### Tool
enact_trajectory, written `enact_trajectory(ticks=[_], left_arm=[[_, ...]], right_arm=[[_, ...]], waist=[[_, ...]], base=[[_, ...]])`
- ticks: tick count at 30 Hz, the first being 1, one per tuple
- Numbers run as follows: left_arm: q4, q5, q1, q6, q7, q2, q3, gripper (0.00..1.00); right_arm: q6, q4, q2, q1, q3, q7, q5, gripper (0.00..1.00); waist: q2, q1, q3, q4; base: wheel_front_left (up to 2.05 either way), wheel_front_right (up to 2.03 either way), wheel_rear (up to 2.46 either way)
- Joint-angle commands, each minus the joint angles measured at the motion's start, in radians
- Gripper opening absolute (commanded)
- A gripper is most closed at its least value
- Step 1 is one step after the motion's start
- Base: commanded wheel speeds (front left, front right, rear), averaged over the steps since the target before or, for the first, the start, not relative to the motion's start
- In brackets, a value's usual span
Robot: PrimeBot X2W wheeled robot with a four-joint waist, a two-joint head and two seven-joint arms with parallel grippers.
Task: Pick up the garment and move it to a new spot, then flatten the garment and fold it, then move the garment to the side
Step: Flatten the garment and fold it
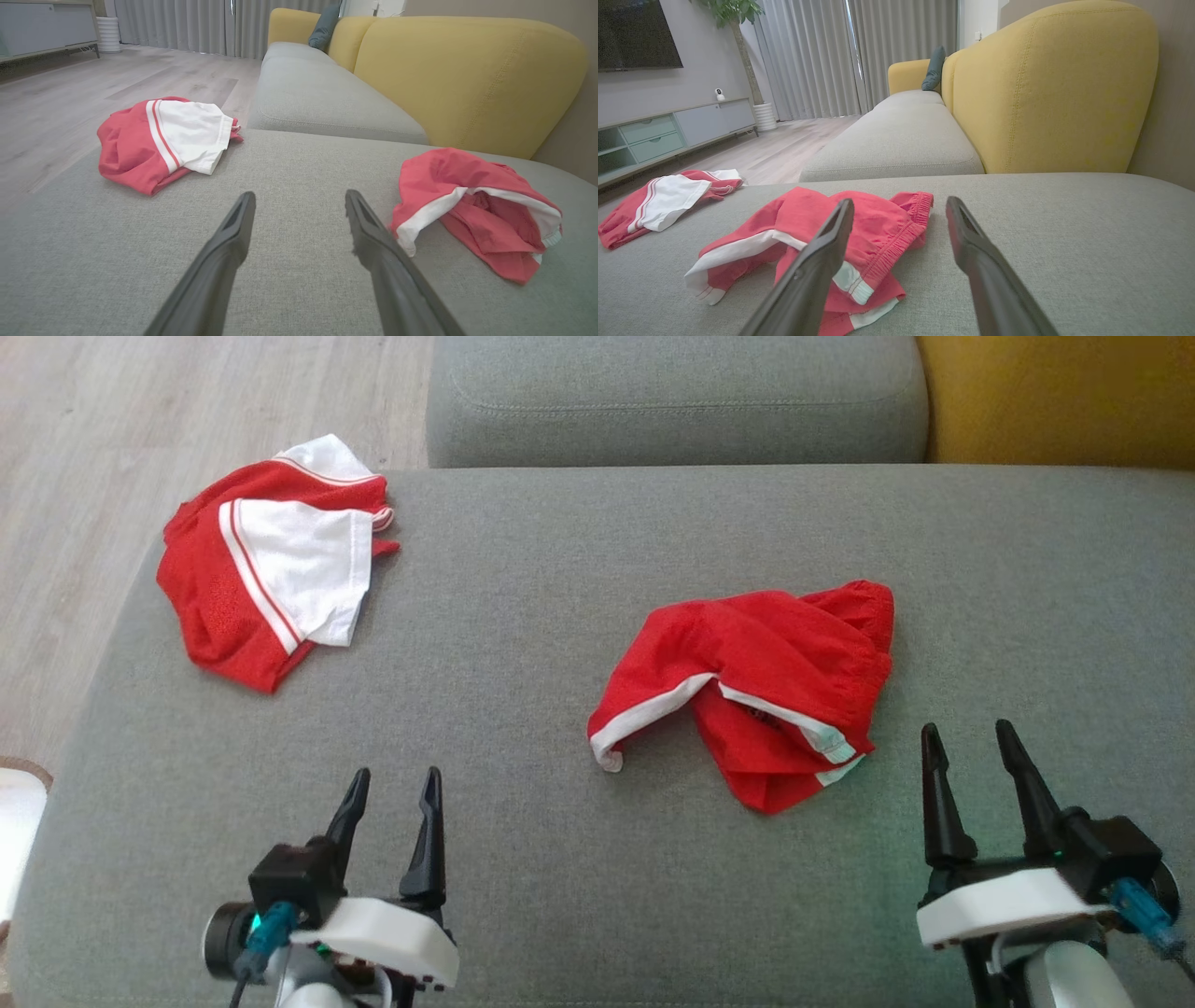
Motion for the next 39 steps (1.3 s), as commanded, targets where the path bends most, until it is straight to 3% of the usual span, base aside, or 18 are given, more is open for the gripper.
enact_trajectory(ticks=[1, 12, 25, 39], left_arm=[[-0.025, 0.01, -0.033, -0.008, -0.012, -0.005, 0.041, 1.0], [-0.017, 0.038, -0.062, -0.03, -0.012, -0.022, 0.04, 1.0], [0.152, 0.067, -0.188, -0.081, -0.012, -0.033, -0.094, 1.0], [0.333, 0.031, -0.338, -0.071, -0.012, -0.035, -0.115, 1.0]], right_arm=[[0.008, -0.03, -0.005, -0.025, 0.023, -0.011, 0.005, 1.0], [0.008, -0.047, -0.005, -0.056, 0.022, -0.011, 0.001, 1.0], [0.008, -0.068, -0.005, -0.112, 0.054, -0.011, 0.009, 1.0], [0.008, -0.097, -0.005, -0.161, 0.08, -0.011, 0.037, 1.0]], waist=[[0.0, 0.0001, 0.001, -0.001], [0.0, 0.0001, 0.045, -0.025], [0.0, 0.0001, 0.137, -0.13], [0.0, 0.0001, 0.238, -0.239]], base=[[0.0, 0.0, 0.0], [0.0, 0.0, 0.0], [0.0, 0.0, 0.0], [0.0, 0.0, 0.0]])
